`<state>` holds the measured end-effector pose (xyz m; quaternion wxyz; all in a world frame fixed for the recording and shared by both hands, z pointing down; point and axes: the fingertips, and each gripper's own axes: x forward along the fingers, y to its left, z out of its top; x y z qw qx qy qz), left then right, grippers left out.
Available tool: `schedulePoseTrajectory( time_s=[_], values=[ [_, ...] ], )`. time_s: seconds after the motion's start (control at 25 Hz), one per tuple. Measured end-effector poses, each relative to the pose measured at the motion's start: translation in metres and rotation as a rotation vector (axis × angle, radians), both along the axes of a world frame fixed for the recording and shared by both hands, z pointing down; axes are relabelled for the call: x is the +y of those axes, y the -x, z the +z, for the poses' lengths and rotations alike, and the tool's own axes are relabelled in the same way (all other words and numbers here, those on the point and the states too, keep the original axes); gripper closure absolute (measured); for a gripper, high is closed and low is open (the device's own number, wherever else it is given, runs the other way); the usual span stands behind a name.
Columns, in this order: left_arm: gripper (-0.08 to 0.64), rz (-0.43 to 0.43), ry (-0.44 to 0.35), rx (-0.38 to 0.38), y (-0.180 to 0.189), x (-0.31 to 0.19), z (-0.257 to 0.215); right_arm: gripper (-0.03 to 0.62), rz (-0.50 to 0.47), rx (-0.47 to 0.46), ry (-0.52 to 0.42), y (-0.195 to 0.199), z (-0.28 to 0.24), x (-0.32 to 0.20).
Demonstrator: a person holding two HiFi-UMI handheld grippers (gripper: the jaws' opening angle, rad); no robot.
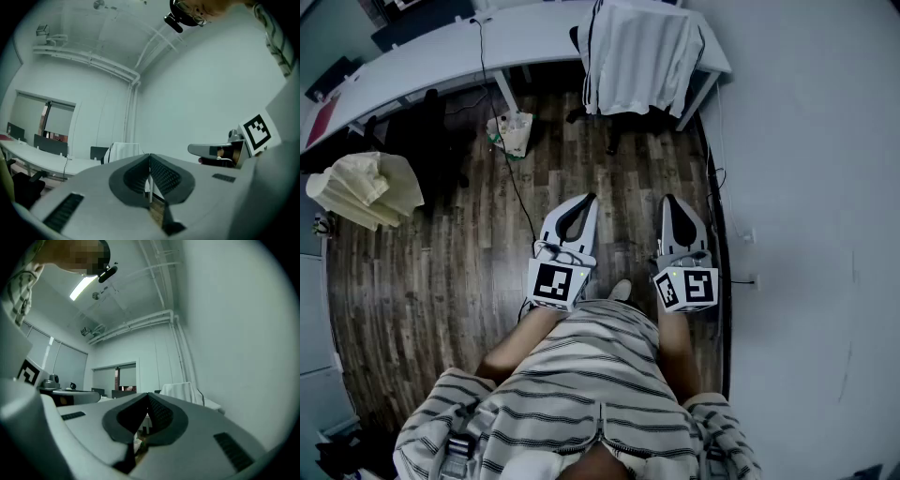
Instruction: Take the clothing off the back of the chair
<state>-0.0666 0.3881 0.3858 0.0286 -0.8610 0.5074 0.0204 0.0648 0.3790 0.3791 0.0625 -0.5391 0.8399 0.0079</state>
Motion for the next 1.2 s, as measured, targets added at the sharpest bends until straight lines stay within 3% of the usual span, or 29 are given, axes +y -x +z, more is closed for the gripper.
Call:
schedulePoseTrajectory(
  time_s=[0.32, 0.72, 1.2],
  values=[
    [0.537, 0.008, 0.018, 0.014, 0.011, -0.001, 0.002, 0.577, -0.015, -0.046, 0.029, 0.013, 0.004, 0.002],
    [0.537, 0.044, 0.031, 0.025, 0.041, 0.011, 0.012, 0.577, 0.038, -0.024, 0.037, 0.042, 0.007, 0.012],
    [0.537, 0.061, 0.038, 0.035, 0.058, -0.025, 0.016, 0.577, 0.053, -0.001, 0.035, 0.061, 0.008, -0.018]
  ],
)
